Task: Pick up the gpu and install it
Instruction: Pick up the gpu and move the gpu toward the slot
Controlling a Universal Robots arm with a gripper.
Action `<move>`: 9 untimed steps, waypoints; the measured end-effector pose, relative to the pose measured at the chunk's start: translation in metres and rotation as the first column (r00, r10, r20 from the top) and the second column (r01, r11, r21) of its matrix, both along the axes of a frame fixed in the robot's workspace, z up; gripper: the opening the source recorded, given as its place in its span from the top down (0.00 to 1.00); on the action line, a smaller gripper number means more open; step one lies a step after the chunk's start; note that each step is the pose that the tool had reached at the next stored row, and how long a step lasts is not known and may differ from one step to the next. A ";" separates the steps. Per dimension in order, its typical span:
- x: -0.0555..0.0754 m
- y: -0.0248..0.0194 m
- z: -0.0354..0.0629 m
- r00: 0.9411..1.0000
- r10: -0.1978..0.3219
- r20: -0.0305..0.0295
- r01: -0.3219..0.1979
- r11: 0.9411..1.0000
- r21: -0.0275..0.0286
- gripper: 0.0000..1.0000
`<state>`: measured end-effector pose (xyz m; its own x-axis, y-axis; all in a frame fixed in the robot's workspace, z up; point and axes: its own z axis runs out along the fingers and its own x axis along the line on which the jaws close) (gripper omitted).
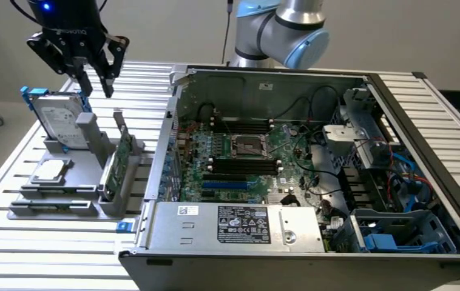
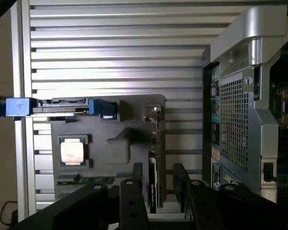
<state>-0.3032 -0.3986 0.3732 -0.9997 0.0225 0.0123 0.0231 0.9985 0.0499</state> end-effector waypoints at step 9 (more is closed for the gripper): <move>0.000 -0.0054 -0.0145 1.000 0.002 0.000 -0.002 1.000 -0.007 0.58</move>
<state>-0.3032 -0.4040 0.3587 -0.9997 0.0207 0.0121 0.0212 0.9989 0.0427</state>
